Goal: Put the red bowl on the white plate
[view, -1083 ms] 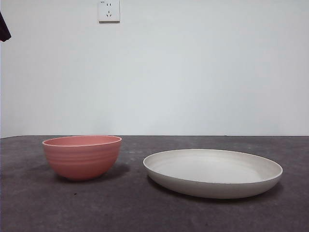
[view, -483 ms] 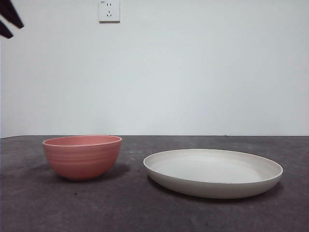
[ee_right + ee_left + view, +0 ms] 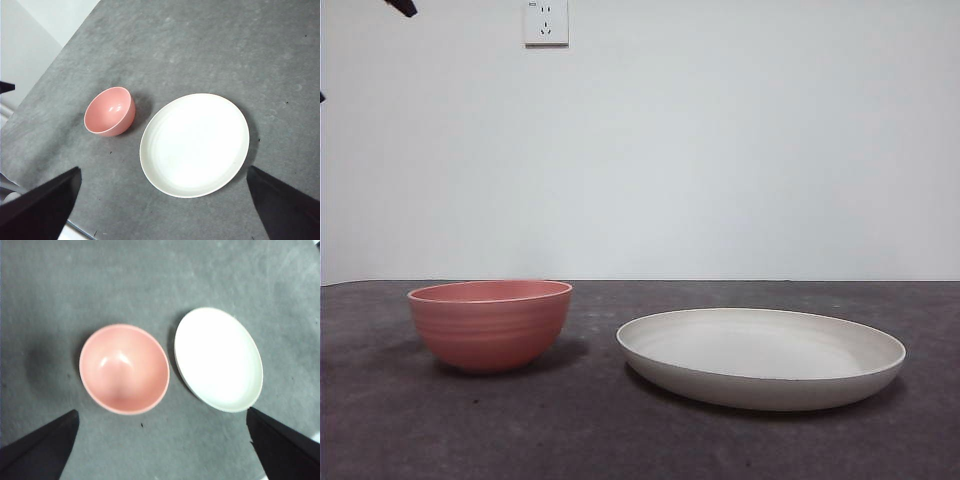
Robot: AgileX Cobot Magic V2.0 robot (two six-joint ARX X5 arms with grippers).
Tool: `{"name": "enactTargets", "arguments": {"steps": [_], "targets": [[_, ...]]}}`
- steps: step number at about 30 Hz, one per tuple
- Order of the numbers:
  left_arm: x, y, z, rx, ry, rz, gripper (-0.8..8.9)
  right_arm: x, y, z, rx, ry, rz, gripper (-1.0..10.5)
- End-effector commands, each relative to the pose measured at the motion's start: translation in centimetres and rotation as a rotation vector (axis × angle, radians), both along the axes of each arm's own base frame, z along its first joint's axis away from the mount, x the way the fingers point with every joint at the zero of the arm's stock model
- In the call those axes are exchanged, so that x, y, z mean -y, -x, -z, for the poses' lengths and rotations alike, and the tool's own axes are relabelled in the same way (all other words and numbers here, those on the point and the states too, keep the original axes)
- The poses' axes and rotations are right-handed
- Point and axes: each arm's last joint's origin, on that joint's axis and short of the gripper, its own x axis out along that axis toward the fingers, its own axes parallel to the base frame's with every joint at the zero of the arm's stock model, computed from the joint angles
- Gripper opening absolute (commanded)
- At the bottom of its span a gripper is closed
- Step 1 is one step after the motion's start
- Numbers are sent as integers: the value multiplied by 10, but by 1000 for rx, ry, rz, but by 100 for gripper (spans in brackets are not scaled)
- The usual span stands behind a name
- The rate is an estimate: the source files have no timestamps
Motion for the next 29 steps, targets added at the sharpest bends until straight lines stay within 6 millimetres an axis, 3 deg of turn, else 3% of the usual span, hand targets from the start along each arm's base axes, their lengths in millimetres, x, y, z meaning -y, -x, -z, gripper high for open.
{"name": "enactTargets", "arguments": {"steps": [1, 5, 18, 27, 29], "targets": [[1, -12, -1, 15, -37, -33, 593, 0, 0, -5, 29, 7, -8, 631], [4, -34, 11, -61, -85, -62, 593, 0, 0, -5, 26, 3, -6, 631], [35, -138, 60, -287, -263, -73, 589, 0, 0, -5, 26, 3, -7, 631], [57, -155, 105, -412, -344, 41, 579, 0, 0, -5, 27, 4, -7, 631], [61, -156, 109, -419, -351, 55, 477, 0, 0, -5, 27, 4, -6, 631]]}}
